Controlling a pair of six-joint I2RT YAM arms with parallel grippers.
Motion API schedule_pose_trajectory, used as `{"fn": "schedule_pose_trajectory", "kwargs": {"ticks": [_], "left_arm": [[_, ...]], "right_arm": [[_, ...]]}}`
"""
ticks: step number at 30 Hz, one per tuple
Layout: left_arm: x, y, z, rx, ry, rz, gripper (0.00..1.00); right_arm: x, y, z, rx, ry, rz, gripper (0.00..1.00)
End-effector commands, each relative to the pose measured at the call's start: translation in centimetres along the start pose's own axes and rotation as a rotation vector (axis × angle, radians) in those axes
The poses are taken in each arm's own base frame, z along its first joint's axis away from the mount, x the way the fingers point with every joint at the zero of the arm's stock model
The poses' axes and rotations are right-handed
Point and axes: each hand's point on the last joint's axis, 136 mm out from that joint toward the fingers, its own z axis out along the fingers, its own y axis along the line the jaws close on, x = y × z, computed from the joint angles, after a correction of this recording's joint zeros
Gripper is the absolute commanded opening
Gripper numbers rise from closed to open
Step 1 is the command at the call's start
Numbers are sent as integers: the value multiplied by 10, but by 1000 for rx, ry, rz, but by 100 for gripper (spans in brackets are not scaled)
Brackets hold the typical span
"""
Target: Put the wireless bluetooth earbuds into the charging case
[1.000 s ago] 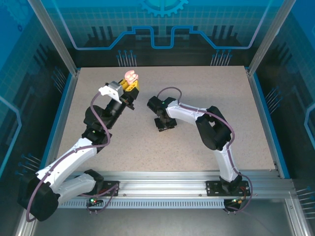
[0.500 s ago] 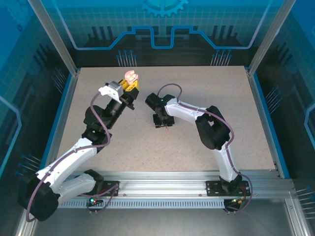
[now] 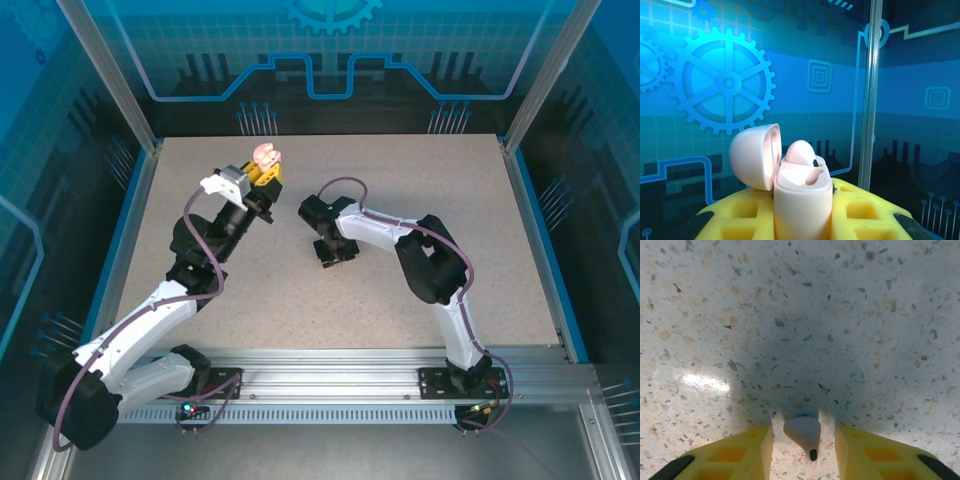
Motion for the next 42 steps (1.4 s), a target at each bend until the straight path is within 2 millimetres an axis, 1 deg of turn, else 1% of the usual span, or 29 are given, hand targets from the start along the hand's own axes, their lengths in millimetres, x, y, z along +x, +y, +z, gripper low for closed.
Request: {"fn": "schedule_pose_trajectory", "kwargs": {"ticks": [1, 12, 24, 27, 29, 31, 34, 37, 42], "left_arm": [[-17, -3, -3, 18, -57, -19, 0], [-15, -2, -3, 17, -51, -19, 0], [-15, -2, -3, 17, -51, -18, 0], [-15, -2, -3, 17, -53, -18, 0], [-15, -3, -3, 19, -52, -18, 0], [-15, -3, -3, 20, -50, -19, 0], [-15, -3, -3, 20, -49, -19, 0], [-14, -3, -4, 20, -44, -19, 0], [-12, -4, -4, 26, -37, -18, 0]], "right_arm": [[1, -6, 7, -1, 17, -3, 38], [-9, -3, 8, -10, 6, 3, 35], [-6, -2, 12, -14, 22, 2, 28], [-6, -2, 12, -14, 23, 1, 24], [-6, -2, 11, -14, 19, 0, 18], [-6, -3, 9, -12, 15, -2, 14], [-6, -4, 4, -19, 0, -2, 10], [-8, -4, -6, -32, -24, 6, 9], [-13, -8, -34, -56, -96, 37, 9]]}}
